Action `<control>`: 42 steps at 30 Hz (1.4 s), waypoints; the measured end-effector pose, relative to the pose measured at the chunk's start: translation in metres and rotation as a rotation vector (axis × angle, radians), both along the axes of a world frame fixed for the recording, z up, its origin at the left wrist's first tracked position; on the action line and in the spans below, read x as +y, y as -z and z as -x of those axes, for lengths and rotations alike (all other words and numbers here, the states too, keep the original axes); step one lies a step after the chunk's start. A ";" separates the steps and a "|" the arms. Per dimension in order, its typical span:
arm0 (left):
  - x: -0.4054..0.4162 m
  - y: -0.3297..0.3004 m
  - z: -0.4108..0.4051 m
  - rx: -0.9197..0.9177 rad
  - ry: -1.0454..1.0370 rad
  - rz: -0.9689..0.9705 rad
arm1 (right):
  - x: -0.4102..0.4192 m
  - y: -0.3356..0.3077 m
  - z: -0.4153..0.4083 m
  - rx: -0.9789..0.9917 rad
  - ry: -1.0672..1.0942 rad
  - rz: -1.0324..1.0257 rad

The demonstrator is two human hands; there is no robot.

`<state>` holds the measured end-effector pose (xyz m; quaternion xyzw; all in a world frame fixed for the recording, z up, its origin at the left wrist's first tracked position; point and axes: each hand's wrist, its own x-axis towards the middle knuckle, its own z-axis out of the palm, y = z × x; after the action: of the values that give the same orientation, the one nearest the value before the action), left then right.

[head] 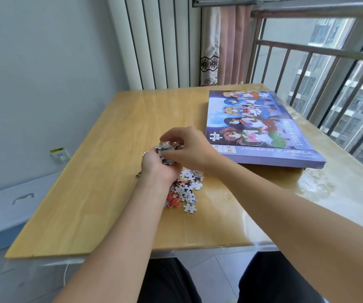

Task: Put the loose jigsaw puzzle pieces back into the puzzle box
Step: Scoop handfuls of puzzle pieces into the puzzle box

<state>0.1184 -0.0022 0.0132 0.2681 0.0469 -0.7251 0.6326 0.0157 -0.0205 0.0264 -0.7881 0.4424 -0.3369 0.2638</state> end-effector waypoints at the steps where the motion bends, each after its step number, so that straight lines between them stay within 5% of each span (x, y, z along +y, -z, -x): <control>1: 0.000 0.002 -0.001 0.005 -0.016 -0.015 | 0.001 0.000 0.003 -0.007 -0.018 -0.021; 6: 0.000 0.012 -0.003 -0.063 -0.055 -0.044 | -0.001 -0.018 0.038 -0.042 -0.027 -0.078; 11: 0.005 0.014 0.000 -0.072 -0.075 -0.073 | -0.005 -0.024 0.106 0.873 0.041 -0.009; 13: 0.007 0.012 0.005 -0.074 -0.065 -0.078 | -0.002 -0.013 0.120 1.007 0.116 0.115; 17: 0.013 0.001 0.025 -0.107 -0.023 -0.086 | -0.002 -0.014 0.132 0.848 0.305 0.370; 26: 0.017 -0.048 0.111 -0.090 0.131 -0.051 | -0.013 -0.090 0.130 0.691 0.301 0.351; 42: -0.022 -0.092 0.145 -0.146 0.029 -0.039 | -0.015 -0.126 0.151 0.577 0.225 0.295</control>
<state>-0.0266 -0.0244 0.1050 0.3332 0.0106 -0.7116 0.6184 -0.1349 -0.0350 0.1519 -0.8267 0.5297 -0.1875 -0.0278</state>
